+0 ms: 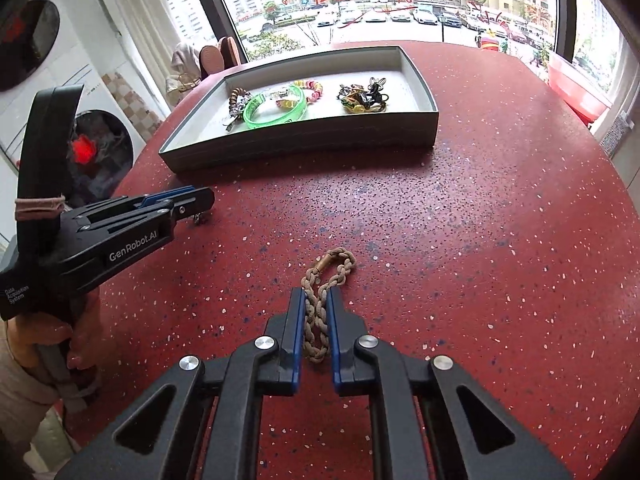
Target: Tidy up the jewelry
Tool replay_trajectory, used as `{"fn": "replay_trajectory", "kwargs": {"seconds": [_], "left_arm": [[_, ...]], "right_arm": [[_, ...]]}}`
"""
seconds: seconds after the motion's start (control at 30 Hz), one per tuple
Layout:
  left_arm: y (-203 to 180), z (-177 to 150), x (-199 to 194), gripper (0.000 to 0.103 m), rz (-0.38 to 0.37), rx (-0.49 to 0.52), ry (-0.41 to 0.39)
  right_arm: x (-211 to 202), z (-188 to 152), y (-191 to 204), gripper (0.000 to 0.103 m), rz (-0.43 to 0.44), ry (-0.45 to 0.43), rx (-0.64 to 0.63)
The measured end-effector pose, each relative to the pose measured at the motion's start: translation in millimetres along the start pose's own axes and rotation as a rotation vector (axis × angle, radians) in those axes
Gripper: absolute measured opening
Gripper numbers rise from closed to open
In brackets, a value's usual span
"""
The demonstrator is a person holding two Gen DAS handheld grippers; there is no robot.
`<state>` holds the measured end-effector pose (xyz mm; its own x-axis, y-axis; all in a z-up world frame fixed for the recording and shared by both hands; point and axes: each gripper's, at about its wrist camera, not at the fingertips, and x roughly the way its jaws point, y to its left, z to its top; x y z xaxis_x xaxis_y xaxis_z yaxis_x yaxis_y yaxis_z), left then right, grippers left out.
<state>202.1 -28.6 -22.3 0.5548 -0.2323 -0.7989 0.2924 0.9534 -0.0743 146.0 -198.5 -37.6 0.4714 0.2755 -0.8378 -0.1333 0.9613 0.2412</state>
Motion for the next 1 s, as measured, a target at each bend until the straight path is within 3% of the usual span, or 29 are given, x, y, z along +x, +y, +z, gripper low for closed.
{"fn": "replay_trajectory", "kwargs": {"seconds": [0.7, 0.8, 0.87, 0.9, 0.93, 0.97, 1.0], "left_arm": [[9, 18, -35, 0.035, -0.016, -0.019, -0.086], [10, 19, -37, 0.035, -0.017, -0.023, -0.091], [10, 19, -36, 0.035, -0.017, -0.025, -0.091], [10, 19, -36, 0.035, -0.016, -0.025, -0.090], [11, 19, -36, 0.035, -0.017, -0.025, -0.089], [9, 18, -36, 0.035, -0.017, -0.025, -0.087], [9, 18, -35, 0.035, -0.018, -0.025, -0.084]], "right_arm": [[-19, 32, -11, 0.006, 0.074, -0.059, 0.041], [-17, 37, -12, 0.006, 0.145, -0.026, 0.039], [-12, 35, -10, 0.008, 0.145, -0.006, 0.029], [-8, 32, -8, 0.010, 0.123, 0.014, 0.012], [-3, 30, -6, 0.022, 0.097, 0.032, 0.000], [1, 28, -5, 0.041, 0.085, 0.047, -0.013], [4, 25, -4, 0.050, 0.077, 0.054, -0.026]]}}
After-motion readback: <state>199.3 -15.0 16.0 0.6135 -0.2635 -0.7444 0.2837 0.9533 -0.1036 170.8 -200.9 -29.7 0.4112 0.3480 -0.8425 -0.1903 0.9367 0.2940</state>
